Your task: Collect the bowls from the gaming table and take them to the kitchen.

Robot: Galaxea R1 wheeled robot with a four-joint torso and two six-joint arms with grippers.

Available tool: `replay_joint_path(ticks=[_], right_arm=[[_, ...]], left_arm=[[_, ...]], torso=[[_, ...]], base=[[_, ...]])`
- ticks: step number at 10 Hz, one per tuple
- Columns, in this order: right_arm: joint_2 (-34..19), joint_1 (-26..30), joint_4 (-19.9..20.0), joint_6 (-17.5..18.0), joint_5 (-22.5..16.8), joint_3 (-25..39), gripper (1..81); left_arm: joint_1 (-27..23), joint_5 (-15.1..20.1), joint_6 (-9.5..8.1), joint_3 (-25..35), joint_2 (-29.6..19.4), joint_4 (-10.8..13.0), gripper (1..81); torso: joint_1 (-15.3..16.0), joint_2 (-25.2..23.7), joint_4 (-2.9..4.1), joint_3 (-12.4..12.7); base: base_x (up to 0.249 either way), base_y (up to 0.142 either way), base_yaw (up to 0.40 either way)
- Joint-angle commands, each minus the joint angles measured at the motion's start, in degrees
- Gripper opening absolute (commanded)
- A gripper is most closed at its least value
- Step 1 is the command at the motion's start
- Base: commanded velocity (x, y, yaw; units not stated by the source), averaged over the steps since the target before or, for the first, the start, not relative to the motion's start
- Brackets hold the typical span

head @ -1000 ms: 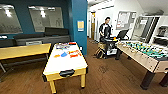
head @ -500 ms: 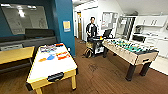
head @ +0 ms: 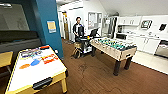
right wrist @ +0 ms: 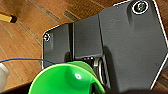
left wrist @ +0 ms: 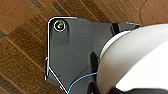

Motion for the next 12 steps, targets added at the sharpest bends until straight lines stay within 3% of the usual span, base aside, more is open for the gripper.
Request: replay_joint_path(ticks=[1,12], right_arm=[[0.1,2.0,-1.3,-0.2,-1.9,0.4,1.0],[0.2,2.5,-1.6,-0.2,-1.9,0.4,1.0]], left_arm=[[-2.5,1.0,0.03,0.2,0.4,-0.2,1.0],[-2.2,0.9,0.12,0.0,0.4,-0.2,1.0]], torso=[[0.0,0.0,0.00,0.0],[0.0,0.0,0.00,0.0]], base=[[0.000,0.000,-0.382],[0.000,0.000,-0.382]])
